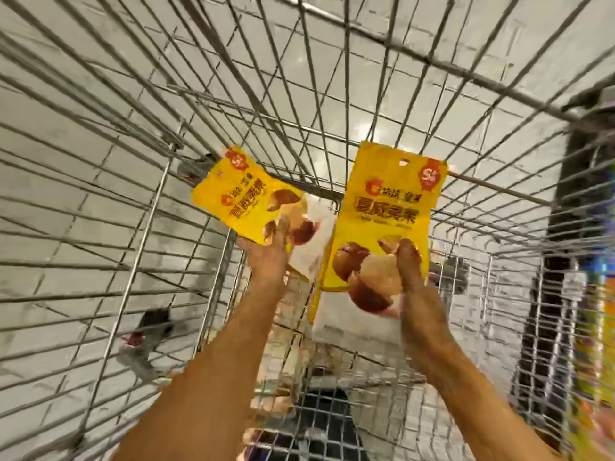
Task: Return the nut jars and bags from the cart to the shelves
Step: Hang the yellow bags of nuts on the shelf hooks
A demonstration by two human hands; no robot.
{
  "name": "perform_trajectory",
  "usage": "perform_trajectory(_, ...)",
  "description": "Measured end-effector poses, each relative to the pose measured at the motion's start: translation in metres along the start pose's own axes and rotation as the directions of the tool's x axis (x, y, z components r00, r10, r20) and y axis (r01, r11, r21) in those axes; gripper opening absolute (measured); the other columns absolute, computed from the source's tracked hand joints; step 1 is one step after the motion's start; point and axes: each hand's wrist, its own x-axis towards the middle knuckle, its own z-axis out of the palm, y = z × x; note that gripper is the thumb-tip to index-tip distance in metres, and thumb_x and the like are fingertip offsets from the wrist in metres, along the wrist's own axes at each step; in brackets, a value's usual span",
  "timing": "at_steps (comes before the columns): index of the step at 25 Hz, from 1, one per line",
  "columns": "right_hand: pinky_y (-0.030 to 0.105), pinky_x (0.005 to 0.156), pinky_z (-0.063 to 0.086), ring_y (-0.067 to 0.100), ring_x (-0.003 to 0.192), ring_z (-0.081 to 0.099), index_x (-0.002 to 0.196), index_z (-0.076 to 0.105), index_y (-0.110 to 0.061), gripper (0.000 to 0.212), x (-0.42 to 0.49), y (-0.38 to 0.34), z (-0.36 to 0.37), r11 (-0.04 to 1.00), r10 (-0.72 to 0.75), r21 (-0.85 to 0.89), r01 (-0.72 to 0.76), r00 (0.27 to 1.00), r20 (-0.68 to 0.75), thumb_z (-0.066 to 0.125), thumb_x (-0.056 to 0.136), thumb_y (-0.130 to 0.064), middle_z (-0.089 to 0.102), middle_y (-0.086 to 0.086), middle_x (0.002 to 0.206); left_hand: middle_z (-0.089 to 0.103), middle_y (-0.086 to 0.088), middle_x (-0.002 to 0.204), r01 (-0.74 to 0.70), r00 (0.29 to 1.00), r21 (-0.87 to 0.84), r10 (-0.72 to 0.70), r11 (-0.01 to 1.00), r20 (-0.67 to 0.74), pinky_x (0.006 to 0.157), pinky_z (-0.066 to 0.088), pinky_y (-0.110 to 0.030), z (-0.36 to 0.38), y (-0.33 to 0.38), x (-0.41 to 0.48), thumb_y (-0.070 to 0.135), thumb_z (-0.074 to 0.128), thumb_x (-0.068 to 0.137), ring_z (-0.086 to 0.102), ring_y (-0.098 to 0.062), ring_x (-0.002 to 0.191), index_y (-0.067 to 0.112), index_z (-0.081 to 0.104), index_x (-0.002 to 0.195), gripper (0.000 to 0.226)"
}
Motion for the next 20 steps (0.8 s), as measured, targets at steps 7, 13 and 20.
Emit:
perform_trajectory(7,0.031,0.073,0.043,0.023,0.089,0.065,0.107,0.063,-0.022,0.068,-0.163,-0.139,-0.046,0.973,-0.226,-0.049,0.224,0.973,-0.054,0.056,0.067,-0.077,0.070,0.007,0.104,0.063,-0.008,0.120,-0.317,0.857,0.034,0.271,0.948,0.437,0.096,0.048,-0.043,-0.083,0.100,-0.153,0.023,0.077,0.075,0.060,-0.029,0.111,0.012,0.051,0.126,0.059)
perform_trajectory(13,0.026,0.068,0.043,0.005,0.075,0.050,0.110,0.047,-0.027,0.085,-0.346,-0.192,-0.124,0.902,-0.378,0.118,0.415,0.893,-0.246,0.060,0.049,-0.086,0.052,-0.001,0.106,0.070,0.005,0.081,-0.477,0.501,-0.109,0.372,0.872,0.782,0.048,0.050,-0.017,-0.103,0.188,-0.343,0.041,0.064,0.077,0.067,-0.005,0.062,0.018,0.060,0.100,0.033)
perform_trajectory(20,0.028,0.069,0.042,0.007,0.072,0.053,0.082,0.055,-0.031,0.064,-0.552,-0.135,-0.210,0.745,-0.380,0.213,0.632,0.665,-0.643,0.060,0.048,-0.085,0.064,-0.004,0.079,0.066,0.011,0.064,-0.657,-0.015,-0.262,0.336,0.707,0.942,0.062,0.051,-0.023,-0.087,0.146,-0.568,0.050,0.059,0.076,0.063,-0.010,0.066,0.020,0.059,0.077,0.030)
